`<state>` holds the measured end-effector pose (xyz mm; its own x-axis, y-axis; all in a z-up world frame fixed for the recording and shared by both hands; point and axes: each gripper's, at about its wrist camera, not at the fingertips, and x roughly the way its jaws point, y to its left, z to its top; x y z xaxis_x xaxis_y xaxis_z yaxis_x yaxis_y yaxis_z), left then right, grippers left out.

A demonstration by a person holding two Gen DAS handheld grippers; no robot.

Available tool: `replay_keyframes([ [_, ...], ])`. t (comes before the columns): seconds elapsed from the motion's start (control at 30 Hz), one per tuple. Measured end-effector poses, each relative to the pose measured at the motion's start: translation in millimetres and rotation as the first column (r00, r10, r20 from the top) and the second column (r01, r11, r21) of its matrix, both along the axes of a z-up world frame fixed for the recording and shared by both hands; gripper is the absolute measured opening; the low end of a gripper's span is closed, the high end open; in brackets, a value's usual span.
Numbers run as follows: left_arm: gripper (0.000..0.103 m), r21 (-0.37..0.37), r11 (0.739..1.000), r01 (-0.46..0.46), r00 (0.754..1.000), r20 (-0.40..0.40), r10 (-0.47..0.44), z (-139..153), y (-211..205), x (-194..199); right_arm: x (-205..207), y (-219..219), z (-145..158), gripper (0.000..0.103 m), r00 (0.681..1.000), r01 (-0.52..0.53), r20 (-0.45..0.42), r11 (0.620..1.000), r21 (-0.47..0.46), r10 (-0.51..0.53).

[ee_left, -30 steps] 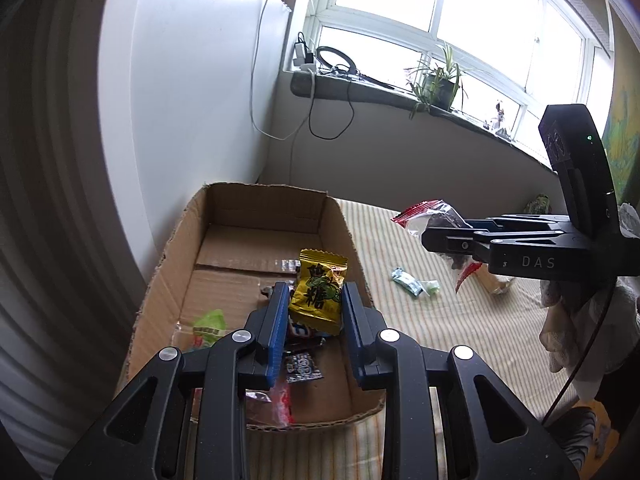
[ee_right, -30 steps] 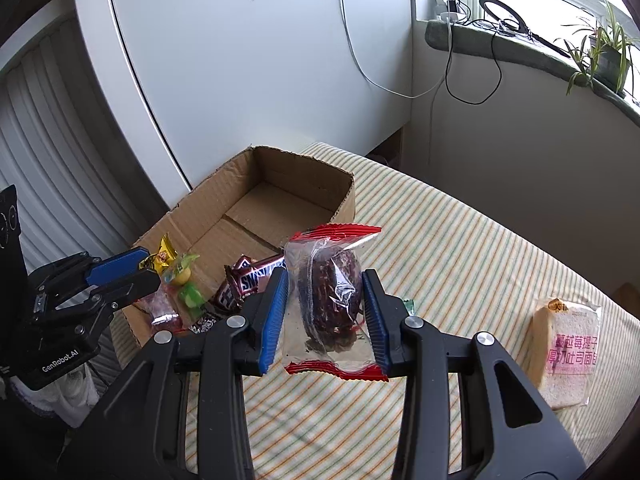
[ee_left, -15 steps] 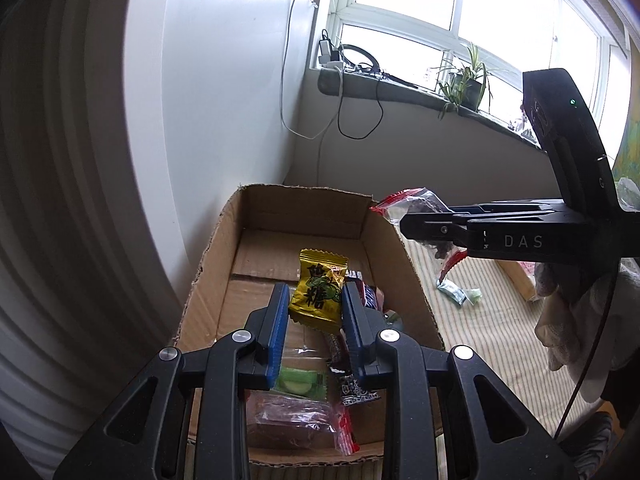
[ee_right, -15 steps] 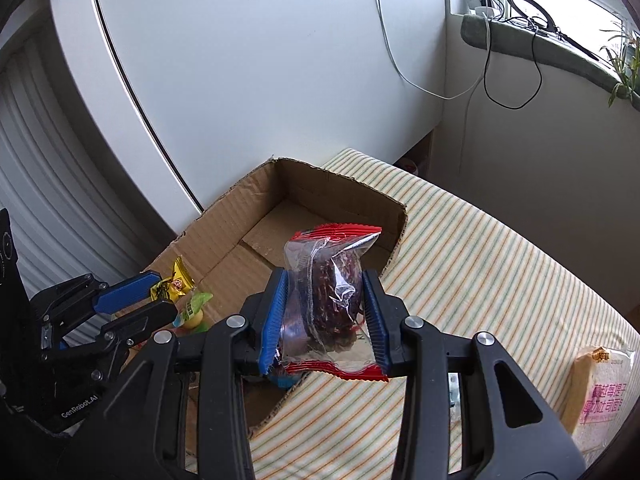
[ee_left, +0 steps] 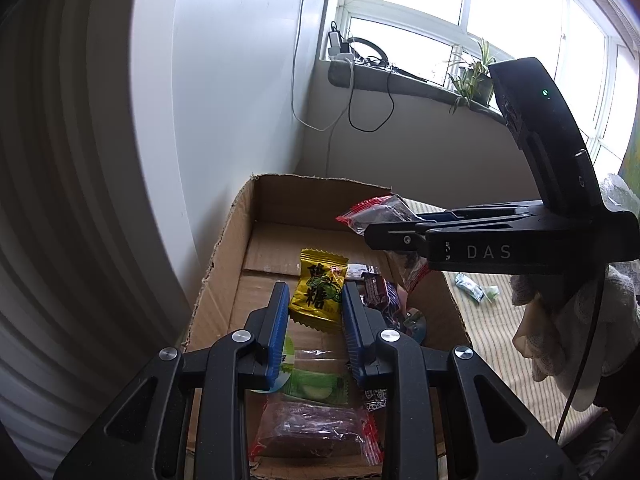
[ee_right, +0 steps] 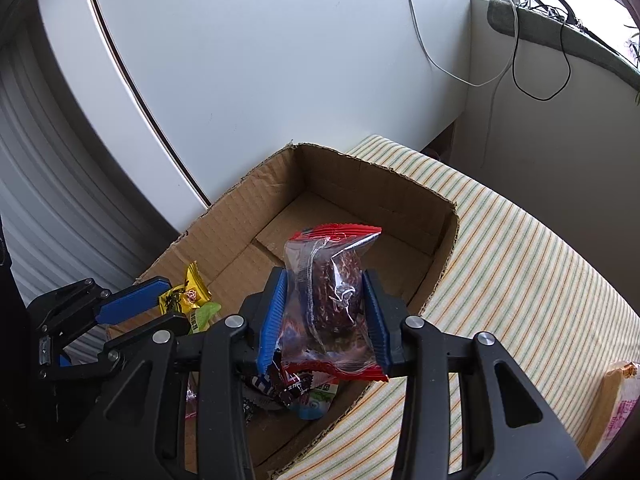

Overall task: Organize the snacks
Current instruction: 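Carry the pastry bag into the box with the right tool while the left tool drops the yellow candy there, then move both open tools back to the green mint and green candy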

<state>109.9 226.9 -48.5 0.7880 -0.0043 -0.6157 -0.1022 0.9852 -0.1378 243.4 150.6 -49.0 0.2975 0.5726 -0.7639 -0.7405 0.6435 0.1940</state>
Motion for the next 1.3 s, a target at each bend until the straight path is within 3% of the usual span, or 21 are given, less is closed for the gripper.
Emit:
replay_keyframes([
  [0.07, 0.026, 0.002, 1.000, 0.001, 1.000, -0.001, -0.001, -0.6, -0.8, 1.2, 1.0, 1.1, -0.6, 0.042, 1.000, 0.003, -0.001, 1.000, 0.000, -0.003],
  [0.2, 0.028, 0.005, 1.000, -0.003, 1.000, -0.004, 0.003, -0.8, -2.4, 2.1, -0.7, -2.9, 4.5, 0.067, 1.000, 0.015, 0.023, 1.000, 0.004, -0.015],
  [0.3, 0.028, 0.008, 1.000, -0.006, 1.000, -0.003, 0.006, -0.1, -3.5, 1.2, -1.2, -6.3, 10.0, 0.074, 0.999, 0.026, 0.034, 1.000, 0.014, -0.027],
  [0.43, 0.045, 0.009, 1.000, -0.011, 1.000, 0.001, 0.011, 1.4, -4.1, -1.1, -2.7, -11.3, 14.3, 0.078, 0.998, 0.037, 0.039, 0.999, 0.018, -0.038],
  [0.87, 0.045, 0.021, 1.000, -0.003, 1.000, 0.012, 0.003, 11.4, -18.1, -11.5, -15.1, -45.7, 35.0, 0.079, 0.996, 0.060, 0.062, 0.997, 0.044, -0.063],
  [1.3, 0.045, 0.016, 0.999, 0.039, 0.999, 0.033, -0.039, 25.8, -50.1, -20.5, -17.7, -142.0, 43.3, 0.080, 0.985, 0.157, 0.064, 0.986, 0.058, -0.161],
])
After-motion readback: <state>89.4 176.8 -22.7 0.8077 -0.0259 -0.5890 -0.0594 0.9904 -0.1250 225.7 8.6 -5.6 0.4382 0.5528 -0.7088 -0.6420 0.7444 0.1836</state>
